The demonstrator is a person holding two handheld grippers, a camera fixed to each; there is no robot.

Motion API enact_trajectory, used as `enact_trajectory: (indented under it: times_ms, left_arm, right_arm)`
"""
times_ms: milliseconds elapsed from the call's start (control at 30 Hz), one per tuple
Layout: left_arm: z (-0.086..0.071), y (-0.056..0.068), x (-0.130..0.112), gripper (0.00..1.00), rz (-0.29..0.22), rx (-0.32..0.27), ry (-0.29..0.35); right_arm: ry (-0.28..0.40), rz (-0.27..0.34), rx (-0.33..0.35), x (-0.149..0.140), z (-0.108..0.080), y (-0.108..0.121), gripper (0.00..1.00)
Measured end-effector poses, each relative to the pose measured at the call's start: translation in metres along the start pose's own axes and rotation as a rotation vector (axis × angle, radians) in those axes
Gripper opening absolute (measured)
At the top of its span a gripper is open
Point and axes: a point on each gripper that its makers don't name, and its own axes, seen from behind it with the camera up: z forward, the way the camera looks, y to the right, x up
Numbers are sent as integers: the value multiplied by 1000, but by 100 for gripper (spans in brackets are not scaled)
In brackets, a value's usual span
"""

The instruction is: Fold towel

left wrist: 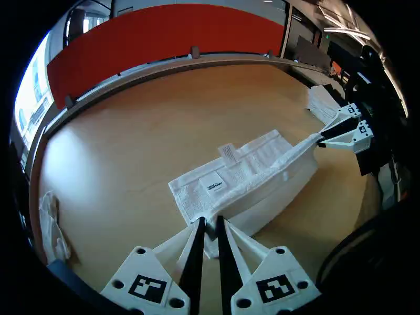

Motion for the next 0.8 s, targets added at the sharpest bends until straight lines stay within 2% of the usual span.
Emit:
enact_trajectory:
  times_ms: [400,667,800]
  left_arm:
    - [21,-5,-7,23,9,14,-9]
    - [36,-11,-12,28,11,39,-20]
    - [40,-14,-15,32,25,52,-25]
  right_arm:
    - [-14,25,-16,-12,18,8,17]
    - [-31,31,-34,-21,33,14,24]
    - [-40,25,-42,-24,38,17,24]
